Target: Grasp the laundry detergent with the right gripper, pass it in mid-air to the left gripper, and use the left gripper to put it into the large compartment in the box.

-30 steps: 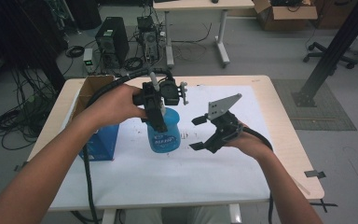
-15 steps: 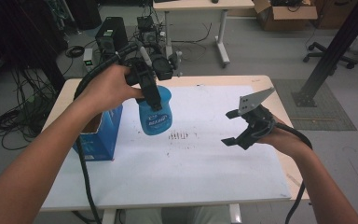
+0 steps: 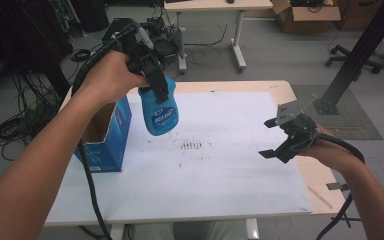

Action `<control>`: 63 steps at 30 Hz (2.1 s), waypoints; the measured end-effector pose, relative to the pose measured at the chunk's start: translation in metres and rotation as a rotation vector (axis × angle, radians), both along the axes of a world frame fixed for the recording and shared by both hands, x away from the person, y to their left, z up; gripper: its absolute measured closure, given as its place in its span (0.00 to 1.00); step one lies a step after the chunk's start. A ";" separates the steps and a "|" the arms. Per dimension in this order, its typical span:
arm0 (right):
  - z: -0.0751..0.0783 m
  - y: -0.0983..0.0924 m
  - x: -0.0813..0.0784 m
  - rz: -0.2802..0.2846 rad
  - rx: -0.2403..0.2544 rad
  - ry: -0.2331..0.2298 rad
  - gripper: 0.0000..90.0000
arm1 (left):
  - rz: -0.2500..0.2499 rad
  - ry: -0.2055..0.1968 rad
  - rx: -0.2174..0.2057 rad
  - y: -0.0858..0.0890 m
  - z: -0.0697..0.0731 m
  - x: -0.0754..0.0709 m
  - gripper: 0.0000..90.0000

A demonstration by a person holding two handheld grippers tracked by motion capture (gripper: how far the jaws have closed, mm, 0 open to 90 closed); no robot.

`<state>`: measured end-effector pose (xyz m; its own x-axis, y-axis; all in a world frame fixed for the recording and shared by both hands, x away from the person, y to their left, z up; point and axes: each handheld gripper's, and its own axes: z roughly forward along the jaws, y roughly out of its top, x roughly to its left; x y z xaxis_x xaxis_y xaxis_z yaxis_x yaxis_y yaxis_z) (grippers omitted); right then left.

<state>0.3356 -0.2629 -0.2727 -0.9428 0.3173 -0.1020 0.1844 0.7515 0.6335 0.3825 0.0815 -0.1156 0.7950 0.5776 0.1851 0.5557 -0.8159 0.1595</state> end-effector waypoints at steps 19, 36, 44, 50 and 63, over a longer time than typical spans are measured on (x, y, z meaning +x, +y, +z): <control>0.000 -0.007 0.000 0.012 -0.035 -0.012 0.07 | 0.390 -0.065 -0.038 0.043 0.040 0.028 0.42; 0.001 -0.015 0.000 0.010 -0.052 -0.007 0.07 | 0.683 -0.112 -0.067 0.105 0.060 0.025 0.42; -0.002 -0.016 0.001 0.012 -0.064 -0.004 0.07 | 0.794 -0.114 -0.084 0.131 0.054 0.020 0.43; -0.002 -0.013 0.001 0.023 -0.068 -0.009 0.08 | 0.857 -0.118 -0.093 0.145 0.045 0.018 0.43; -0.003 -0.012 0.003 0.023 -0.071 -0.004 0.08 | 0.900 -0.127 -0.095 0.160 0.016 0.016 0.43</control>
<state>0.3388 -0.2749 -0.2761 -0.9494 0.2871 -0.1269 0.1642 0.7987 0.5789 0.3986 0.2416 -0.0992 0.0141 0.9869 0.1609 0.9495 -0.0637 0.3073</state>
